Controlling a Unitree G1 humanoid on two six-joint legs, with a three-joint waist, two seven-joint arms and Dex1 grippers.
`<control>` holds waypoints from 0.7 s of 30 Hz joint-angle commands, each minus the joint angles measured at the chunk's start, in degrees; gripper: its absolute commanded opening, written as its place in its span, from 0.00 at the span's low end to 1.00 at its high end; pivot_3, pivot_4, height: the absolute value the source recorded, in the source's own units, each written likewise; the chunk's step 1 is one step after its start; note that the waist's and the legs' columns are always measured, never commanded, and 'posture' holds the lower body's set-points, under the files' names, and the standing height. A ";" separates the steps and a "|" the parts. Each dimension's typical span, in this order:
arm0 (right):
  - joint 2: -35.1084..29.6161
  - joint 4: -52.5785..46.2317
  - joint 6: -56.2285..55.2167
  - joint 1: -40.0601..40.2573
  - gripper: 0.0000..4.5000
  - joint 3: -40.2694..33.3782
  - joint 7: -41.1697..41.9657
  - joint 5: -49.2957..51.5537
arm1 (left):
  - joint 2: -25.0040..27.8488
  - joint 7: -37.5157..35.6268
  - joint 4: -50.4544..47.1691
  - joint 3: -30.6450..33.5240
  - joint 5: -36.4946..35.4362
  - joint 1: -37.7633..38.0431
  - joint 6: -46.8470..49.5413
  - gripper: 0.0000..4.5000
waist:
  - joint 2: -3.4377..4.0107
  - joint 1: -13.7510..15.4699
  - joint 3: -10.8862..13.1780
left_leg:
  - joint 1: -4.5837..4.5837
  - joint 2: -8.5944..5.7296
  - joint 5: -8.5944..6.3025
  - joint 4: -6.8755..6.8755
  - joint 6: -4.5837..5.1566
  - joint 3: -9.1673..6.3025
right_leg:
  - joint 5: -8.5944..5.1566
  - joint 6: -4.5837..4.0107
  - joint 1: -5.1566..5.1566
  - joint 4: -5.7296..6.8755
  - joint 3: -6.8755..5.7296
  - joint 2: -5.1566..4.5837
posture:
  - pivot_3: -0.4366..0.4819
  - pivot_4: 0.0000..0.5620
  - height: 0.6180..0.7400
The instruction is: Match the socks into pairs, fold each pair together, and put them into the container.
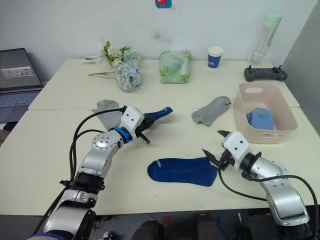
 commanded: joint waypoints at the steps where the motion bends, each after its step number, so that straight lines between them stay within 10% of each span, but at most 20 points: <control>1: -0.87 -3.04 -0.13 -1.40 1.00 -0.23 0.78 0.76 | 2.11 -6.73 -9.32 -0.01 -5.17 0.88 3.28 0.01 | 0.00 -0.01 0.00 | 0.00 0.00 0.00 0.00 0.01 0.00 | 0.00 0.00 0.00 0.00 -0.01 0.01 | 0.48 0.27 1.00; 11: -1.48 -0.01 -2.26 -0.75 1.00 -1.12 0.42 -0.63 | 4.45 -16.08 -19.20 -4.14 -9.32 5.11 8.07 0.01 | 0.00 -0.36 0.00 | 0.01 -0.02 -0.04 0.01 0.08 0.01 | 0.00 0.00 0.02 -0.01 0.02 0.02 | 0.48 0.27 1.00; 21: -2.08 2.22 -4.30 0.94 1.00 -2.75 0.81 -1.21 | 4.91 -14.80 -25.25 4.30 -30.11 -0.79 33.24 0.01 | 0.00 -0.40 0.00 | 0.00 0.00 -0.08 0.02 0.16 -0.03 | 0.00 0.00 0.03 0.01 -0.02 0.04 | 0.48 0.27 1.00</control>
